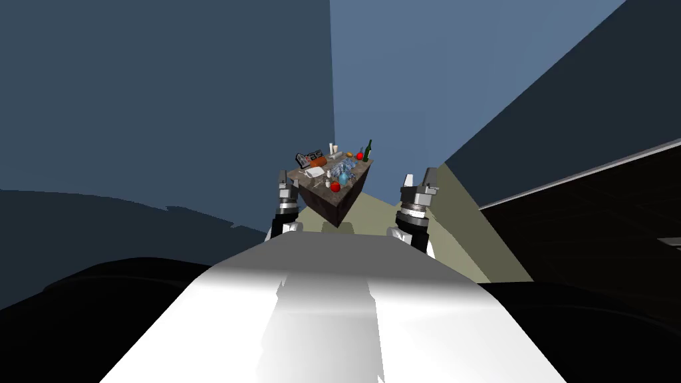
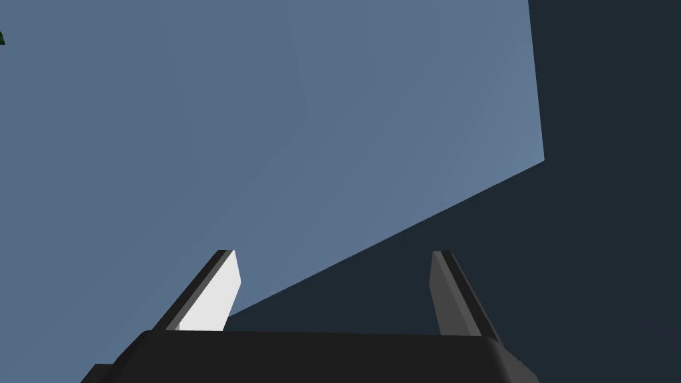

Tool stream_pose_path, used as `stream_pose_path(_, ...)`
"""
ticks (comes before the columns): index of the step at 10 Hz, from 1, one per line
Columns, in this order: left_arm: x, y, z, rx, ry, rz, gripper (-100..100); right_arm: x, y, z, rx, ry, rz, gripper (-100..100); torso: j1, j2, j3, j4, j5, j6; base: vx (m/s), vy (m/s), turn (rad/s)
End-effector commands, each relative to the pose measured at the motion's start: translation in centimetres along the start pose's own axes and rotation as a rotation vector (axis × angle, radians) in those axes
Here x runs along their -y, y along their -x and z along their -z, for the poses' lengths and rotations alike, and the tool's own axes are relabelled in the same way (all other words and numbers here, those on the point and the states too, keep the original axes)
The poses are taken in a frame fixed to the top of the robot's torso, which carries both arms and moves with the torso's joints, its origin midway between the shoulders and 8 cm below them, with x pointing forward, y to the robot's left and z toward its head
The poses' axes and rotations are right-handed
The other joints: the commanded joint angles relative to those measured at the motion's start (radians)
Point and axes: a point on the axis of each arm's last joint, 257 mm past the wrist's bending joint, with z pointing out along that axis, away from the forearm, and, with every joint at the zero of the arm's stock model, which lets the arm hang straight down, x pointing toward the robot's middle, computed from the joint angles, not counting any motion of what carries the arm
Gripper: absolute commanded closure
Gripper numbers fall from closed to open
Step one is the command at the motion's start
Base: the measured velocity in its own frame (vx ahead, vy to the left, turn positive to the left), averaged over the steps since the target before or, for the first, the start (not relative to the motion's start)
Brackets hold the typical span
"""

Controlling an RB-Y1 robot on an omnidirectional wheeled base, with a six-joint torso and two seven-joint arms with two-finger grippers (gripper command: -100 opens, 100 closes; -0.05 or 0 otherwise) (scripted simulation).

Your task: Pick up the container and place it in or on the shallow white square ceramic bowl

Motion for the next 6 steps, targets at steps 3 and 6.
stream_pose_path(3, -0.9, 2.4, 0.4, -0.027, 0.041, -0.092, -100, 0.0, 0.0, 0.0, 0.000, 0.000, 0.000, 0, -0.004, -0.002, -0.001, 0.000, -0.001, 0.000, 0.026, -0.072, 0.133)
stream_pose_path(6, -2.5, 4.5, 1.0, -0.046, 0.109, -0.162, -100, 0.0, 0.0, 0.0, 0.000, 0.000, 0.000, 0, -0.007, -0.003, -0.002, -0.001, -0.001, 0.000, 0.045, -0.107, 0.091)
